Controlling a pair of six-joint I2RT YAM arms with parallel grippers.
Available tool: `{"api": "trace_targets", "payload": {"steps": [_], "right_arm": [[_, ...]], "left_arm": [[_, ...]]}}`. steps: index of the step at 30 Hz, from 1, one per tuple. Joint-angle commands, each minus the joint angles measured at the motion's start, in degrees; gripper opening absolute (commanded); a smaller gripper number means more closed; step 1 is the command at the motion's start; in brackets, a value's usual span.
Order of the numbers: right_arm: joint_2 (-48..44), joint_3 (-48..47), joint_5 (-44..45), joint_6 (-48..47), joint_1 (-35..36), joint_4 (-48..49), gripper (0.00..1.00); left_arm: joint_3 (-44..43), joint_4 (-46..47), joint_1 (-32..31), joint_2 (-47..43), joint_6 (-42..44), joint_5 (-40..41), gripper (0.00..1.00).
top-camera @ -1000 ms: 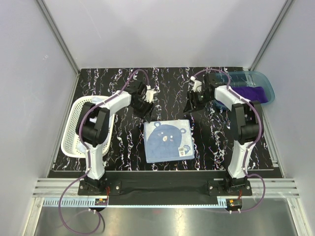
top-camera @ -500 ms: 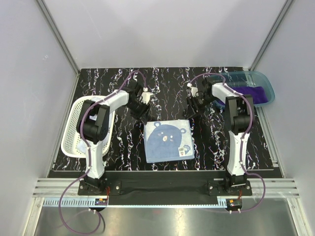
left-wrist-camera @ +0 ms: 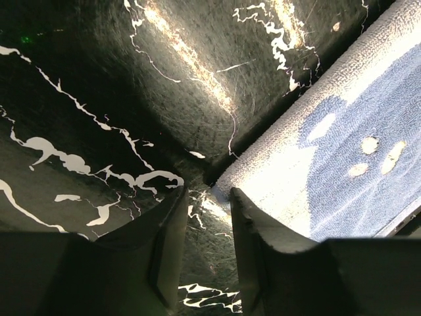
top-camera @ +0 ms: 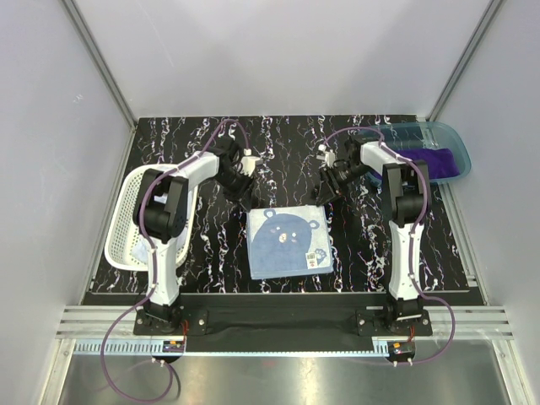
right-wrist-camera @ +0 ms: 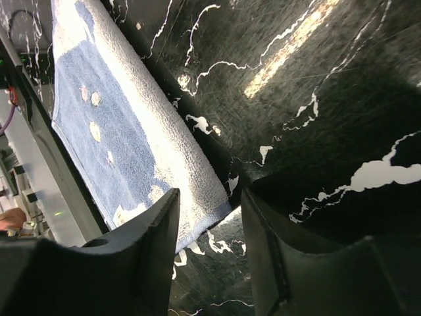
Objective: Fold and stack the towels
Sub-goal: Fold the towel
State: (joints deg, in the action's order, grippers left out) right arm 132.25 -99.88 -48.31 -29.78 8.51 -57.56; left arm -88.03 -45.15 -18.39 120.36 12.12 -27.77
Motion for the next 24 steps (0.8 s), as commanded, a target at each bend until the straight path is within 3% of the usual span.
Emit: {"api": "trace_targets", "payload": {"steps": [1, 3, 7, 10, 11, 20, 24], "right_arm": [[2.13, -2.16, -0.90, -2.65, 0.19, -2.64, 0.48], [2.58, -2.60, -0.82, -3.09, 0.10, -3.43, 0.46], [3.98, -3.04, 0.41, -2.30, -0.25, -3.44, 0.28], [3.64, -3.13, 1.46, -1.16, -0.69, -2.12, 0.13], [3.37, -2.78, 2.17, -0.55, -0.60, -0.20, 0.01], [-9.10, 7.83, 7.36, 4.12, -0.69, 19.13, 0.00], [-11.74, 7.94, 9.81, 4.03, -0.60, 20.64, 0.00]], "left_arm": [[-1.79, -0.64, 0.38, 1.55, 1.59, -2.38, 0.37], [-2.06, -1.00, 0.46, 1.64, 1.68, -2.38, 0.36], [-2.32, -0.73, 0.55, 1.90, 1.59, -2.73, 0.28], [-3.55, -1.00, 0.73, 2.60, 1.59, -2.99, 0.09], [-3.90, -1.26, 0.81, 2.86, 1.59, -3.08, 0.02], [-7.86, 0.05, 1.78, 1.99, -0.69, 0.86, 0.00], [-7.77, 1.64, 2.31, -0.99, -1.48, 3.07, 0.00]]}}
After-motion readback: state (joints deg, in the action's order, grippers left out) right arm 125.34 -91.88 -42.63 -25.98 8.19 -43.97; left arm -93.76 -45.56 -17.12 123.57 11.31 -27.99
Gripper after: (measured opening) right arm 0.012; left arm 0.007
